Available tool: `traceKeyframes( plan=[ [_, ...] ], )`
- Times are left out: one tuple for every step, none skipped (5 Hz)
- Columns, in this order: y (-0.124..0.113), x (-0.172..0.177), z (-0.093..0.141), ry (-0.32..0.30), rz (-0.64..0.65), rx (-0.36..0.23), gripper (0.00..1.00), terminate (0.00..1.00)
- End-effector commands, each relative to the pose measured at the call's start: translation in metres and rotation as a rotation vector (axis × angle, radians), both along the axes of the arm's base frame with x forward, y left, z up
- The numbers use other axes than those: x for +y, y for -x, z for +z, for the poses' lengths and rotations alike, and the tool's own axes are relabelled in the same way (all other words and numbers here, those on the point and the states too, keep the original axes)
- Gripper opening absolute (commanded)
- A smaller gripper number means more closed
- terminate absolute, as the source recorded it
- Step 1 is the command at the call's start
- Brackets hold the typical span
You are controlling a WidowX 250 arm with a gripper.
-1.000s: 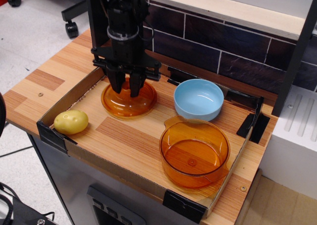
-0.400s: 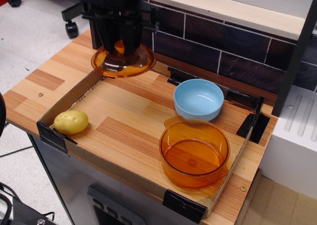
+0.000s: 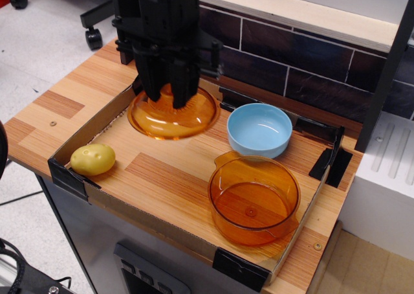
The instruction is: Put lid on pot
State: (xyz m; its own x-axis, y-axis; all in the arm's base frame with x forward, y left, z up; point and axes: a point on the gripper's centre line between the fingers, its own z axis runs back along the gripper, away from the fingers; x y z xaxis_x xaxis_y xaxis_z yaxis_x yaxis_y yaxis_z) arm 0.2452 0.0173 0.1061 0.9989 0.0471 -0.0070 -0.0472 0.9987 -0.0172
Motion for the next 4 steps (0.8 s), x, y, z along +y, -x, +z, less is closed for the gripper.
traceKeyframes(
  plan=[
    [0.006,-0.037,-0.011,-0.023,-0.044,-0.021,0.00,0.00],
    [0.009,-0.060,-0.025,-0.034,-0.057,-0.020,0.00,0.00],
    [0.014,-0.072,-0.036,-0.048,-0.073,-0.034,0.00,0.00],
    [0.016,-0.078,-0.040,-0.045,-0.080,-0.030,0.00,0.00]
  ],
)
